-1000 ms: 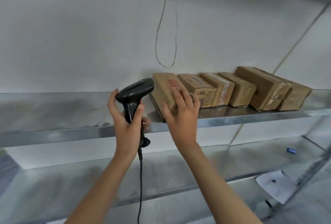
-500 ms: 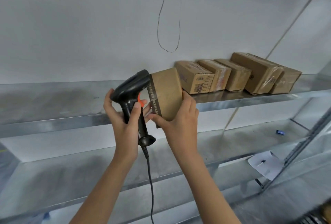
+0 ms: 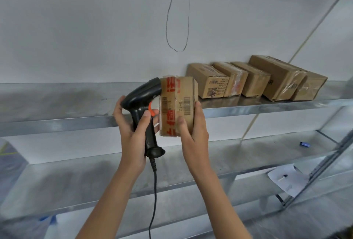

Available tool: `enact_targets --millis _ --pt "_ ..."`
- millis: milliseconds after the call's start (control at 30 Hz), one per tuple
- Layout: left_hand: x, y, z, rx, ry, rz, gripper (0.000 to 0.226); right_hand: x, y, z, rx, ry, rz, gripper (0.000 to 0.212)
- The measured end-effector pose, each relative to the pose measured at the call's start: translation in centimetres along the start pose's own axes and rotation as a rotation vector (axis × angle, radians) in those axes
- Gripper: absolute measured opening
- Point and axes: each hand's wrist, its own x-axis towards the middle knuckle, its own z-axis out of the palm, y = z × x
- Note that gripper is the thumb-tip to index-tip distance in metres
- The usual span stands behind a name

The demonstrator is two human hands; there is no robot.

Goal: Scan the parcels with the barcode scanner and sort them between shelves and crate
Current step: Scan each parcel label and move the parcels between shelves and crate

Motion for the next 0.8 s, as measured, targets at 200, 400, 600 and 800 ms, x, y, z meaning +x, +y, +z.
enact_targets --millis 200,400,600,800 --pt "-0.8 -0.2 -0.3 0.012 -0.009 0.054 0.067 -0.9 -0.6 -0.3 0.007 -0.010 -0.072 0.096" --pt "-1.9 -0.2 -0.4 0.053 -0.063 0.061 0.068 -2.4 0.4 -0.7 -0.003 0.077 -0.015 0.114" --pt "-4.4 -1.2 -1.5 0.099 -0.016 0.045 0.071 -5.8 2.5 -1.0 0.172 0.079 -0.035 0.090" --pt "-8.2 -2.6 -2.6 0.117 -0.035 0.015 0.068 -8.9 5.0 -0.9 0.120 0.034 0.046 0.112"
